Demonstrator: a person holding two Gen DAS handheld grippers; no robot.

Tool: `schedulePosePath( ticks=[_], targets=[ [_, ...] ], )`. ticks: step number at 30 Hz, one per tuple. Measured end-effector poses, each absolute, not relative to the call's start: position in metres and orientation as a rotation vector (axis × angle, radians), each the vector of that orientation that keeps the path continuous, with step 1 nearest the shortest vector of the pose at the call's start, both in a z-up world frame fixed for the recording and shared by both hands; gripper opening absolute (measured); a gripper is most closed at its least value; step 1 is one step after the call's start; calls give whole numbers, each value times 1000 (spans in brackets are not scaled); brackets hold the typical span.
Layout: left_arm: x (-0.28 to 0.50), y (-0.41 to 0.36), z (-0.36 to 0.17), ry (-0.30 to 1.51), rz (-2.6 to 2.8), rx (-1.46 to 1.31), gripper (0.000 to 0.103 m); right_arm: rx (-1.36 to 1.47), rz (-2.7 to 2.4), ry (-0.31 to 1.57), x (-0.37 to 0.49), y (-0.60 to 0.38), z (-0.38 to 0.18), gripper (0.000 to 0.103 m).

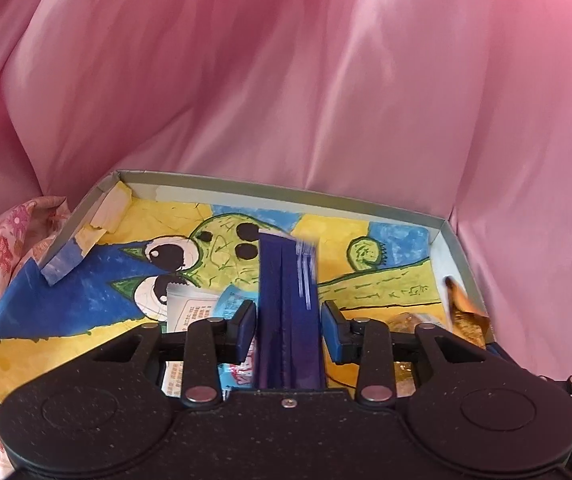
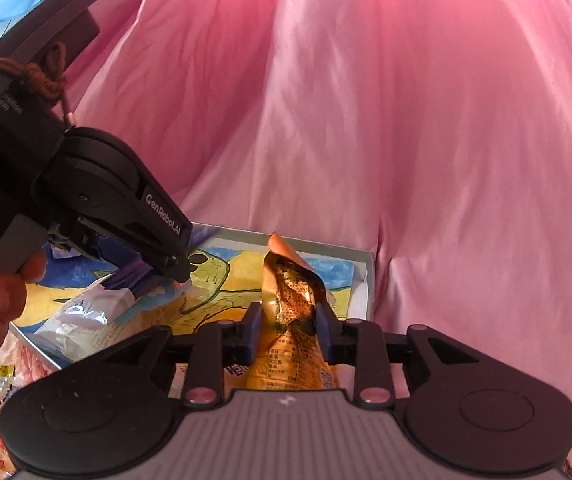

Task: Organize snacks
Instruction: 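Open both tools to drop the packets into the tray and withdraw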

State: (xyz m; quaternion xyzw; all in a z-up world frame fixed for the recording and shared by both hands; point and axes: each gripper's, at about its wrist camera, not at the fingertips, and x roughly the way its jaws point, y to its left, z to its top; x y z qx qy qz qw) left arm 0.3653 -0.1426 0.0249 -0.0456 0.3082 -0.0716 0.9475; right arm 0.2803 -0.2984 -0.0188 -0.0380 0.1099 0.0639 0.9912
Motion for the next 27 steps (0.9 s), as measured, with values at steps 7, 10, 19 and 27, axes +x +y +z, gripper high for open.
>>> schedulePosePath(
  ticks=[7,10,19,27],
  targets=[
    [357,-146,30,600,-149,-78,56,-43,140,237,282,-302,-21,48],
    [350,-143,34,583,-151,-96,66,-31,144,241,280,-305,-20,59],
    [313,-123,56,476,-121,-165,87,3,152,166,260,-308,4,95],
    [263,-96,85,349,-94,-212,96,10,117,52,218,-301,29,103]
  ],
)
